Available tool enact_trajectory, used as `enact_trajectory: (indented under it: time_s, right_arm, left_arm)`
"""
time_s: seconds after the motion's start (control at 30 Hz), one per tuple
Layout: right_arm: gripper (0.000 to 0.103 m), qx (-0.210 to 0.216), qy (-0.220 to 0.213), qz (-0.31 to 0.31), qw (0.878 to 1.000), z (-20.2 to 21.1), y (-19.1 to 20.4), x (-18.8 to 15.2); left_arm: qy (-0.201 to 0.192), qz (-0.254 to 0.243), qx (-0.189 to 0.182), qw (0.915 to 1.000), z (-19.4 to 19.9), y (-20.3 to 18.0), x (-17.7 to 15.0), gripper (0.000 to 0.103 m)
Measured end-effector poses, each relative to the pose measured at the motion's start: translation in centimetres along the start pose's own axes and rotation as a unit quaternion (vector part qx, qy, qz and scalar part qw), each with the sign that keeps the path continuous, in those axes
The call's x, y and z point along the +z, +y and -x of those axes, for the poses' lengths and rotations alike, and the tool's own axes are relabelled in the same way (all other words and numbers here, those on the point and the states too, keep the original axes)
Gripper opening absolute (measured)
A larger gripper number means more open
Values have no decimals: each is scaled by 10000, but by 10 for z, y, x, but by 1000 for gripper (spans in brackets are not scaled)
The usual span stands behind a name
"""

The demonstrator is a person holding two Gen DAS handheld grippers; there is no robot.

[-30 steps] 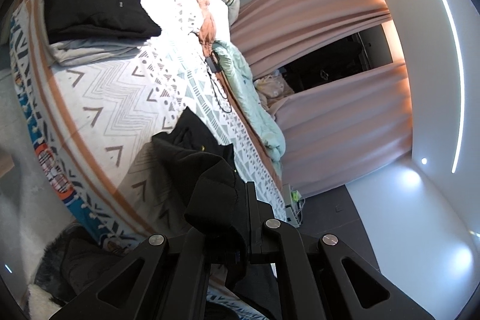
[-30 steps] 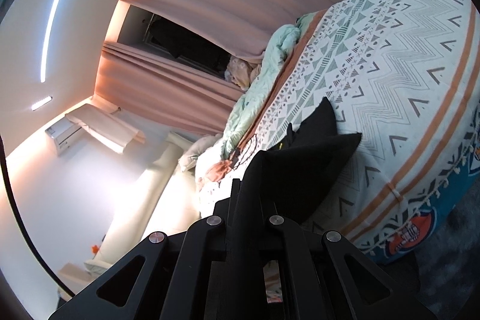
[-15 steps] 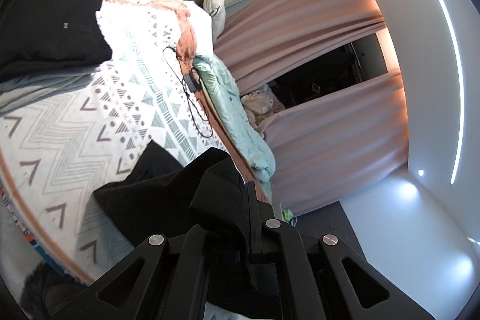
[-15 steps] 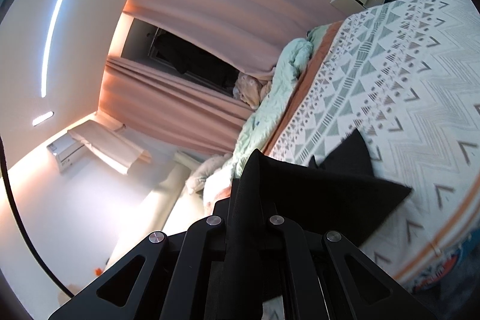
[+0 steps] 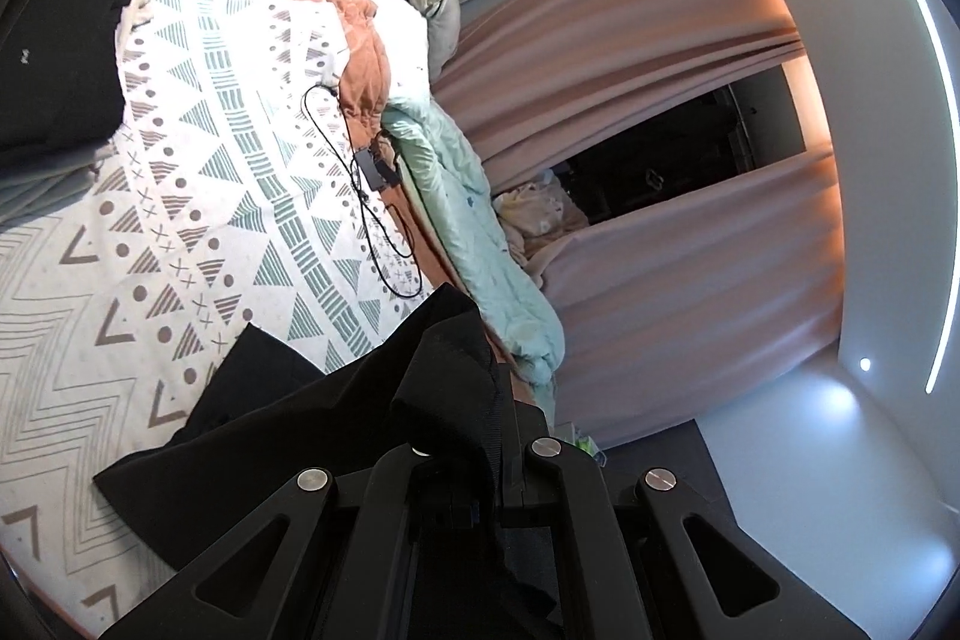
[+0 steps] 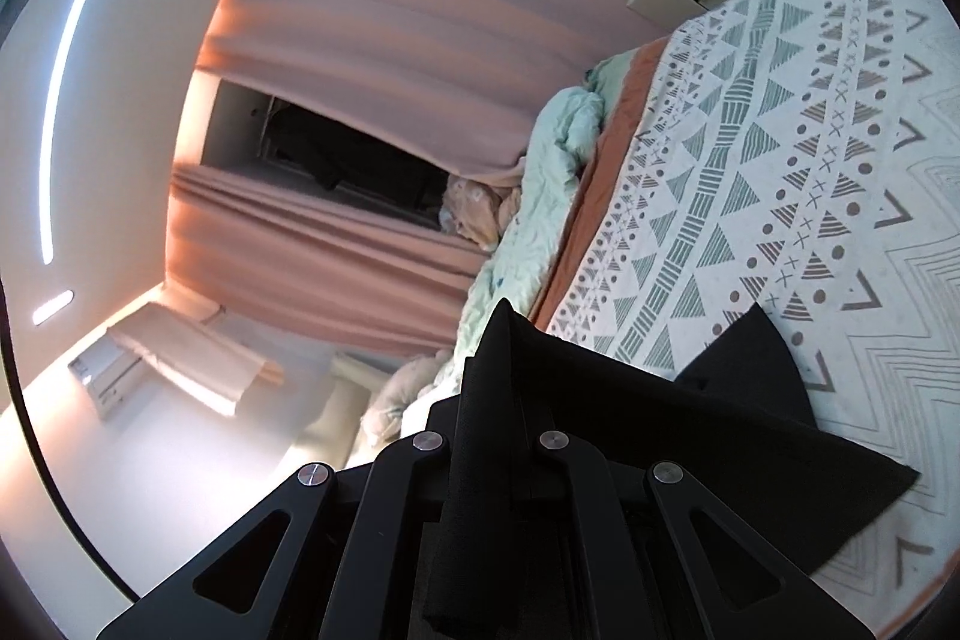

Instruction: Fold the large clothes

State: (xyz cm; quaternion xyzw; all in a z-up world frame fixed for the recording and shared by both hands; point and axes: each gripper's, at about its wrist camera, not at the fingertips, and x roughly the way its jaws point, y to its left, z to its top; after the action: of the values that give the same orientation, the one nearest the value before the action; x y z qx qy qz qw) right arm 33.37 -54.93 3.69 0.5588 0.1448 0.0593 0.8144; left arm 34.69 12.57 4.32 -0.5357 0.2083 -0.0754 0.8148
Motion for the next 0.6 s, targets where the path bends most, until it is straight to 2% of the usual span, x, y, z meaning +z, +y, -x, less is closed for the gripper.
enact_trajectory:
  time_s: [0.4, 0.6]
  right_arm:
    - [4, -494, -186, -612, 9967, -79, -44, 15]
    - [6, -753, 93, -571, 9955, -115, -81, 14]
  left_arm:
    - [0, 362, 374, 9986, -94, 34, 9, 1]
    - [18, 775, 571, 9954, -135, 78, 8, 1]
